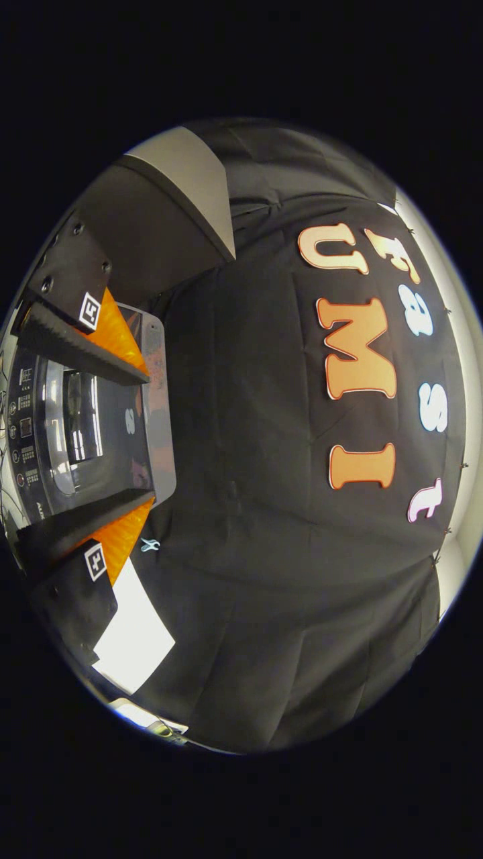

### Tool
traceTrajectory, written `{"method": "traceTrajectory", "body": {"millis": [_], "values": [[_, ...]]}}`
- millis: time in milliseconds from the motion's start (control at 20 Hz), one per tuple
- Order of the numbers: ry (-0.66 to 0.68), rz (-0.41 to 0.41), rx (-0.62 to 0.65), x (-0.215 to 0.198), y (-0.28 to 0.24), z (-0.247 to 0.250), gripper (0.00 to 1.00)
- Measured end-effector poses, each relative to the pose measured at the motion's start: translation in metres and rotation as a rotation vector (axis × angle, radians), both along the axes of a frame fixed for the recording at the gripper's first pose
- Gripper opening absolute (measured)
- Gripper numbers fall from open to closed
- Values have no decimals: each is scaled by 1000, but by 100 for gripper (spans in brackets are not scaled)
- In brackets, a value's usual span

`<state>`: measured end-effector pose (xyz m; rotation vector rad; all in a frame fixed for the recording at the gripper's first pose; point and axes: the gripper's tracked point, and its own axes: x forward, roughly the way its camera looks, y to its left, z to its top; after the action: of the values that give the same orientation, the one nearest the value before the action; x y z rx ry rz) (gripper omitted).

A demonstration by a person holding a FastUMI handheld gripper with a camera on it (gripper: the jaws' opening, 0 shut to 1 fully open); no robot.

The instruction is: Put the clothes into the washing machine and then close the washing machine lid.

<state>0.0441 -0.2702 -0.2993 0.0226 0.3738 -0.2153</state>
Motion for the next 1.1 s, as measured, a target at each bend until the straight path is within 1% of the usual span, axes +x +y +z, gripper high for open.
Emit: {"method": "traceTrajectory", "body": {"millis": [350, 600, 850, 1100], "values": [[-1, -48, -29, -27, -5, 11, 99], [-27, -71, -3, -32, -1, 39, 99], [-93, -72, 6, -31, 5, 88, 99], [-162, -62, -30, -34, 10, 141, 99]]}}
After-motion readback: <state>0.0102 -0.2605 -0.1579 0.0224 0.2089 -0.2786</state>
